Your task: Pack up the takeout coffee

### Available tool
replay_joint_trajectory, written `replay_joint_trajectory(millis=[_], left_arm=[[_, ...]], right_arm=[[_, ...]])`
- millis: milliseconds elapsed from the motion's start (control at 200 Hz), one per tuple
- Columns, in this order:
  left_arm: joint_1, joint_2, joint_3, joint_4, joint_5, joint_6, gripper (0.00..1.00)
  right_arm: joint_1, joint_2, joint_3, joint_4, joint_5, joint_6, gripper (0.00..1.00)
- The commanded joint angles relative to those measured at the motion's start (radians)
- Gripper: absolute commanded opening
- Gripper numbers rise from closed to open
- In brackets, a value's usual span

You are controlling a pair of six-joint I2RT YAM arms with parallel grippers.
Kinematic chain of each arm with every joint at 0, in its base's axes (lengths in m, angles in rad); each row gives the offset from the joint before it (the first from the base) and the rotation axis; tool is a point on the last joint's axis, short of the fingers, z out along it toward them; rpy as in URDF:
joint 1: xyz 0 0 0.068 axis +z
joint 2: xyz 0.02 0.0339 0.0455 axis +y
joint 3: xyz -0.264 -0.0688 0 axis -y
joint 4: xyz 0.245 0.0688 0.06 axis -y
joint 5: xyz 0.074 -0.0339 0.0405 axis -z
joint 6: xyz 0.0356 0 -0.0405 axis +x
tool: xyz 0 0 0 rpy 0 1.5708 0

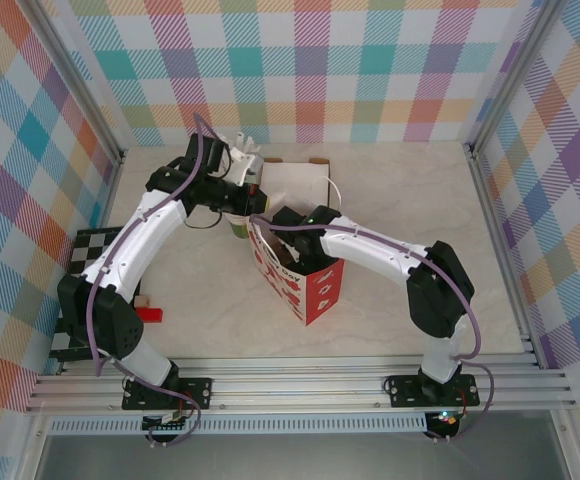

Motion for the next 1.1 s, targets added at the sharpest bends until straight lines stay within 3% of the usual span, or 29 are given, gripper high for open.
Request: replay_joint_trajectory(millis=[0, 1095], left_arm=[[0.004, 0.016, -0.004, -0.024, 0.017, -0.012, 0.00], [0.000, 0.029, -0.009, -0.022, 0.047, -0.006, 0.00]], right_arm=[[-0.001, 0.174, -0.101, 0.041, -0.035, 0.003, 0.23], [-0.001, 0.078, -0.072, 0.132, -0.075, 0.005, 0.20]])
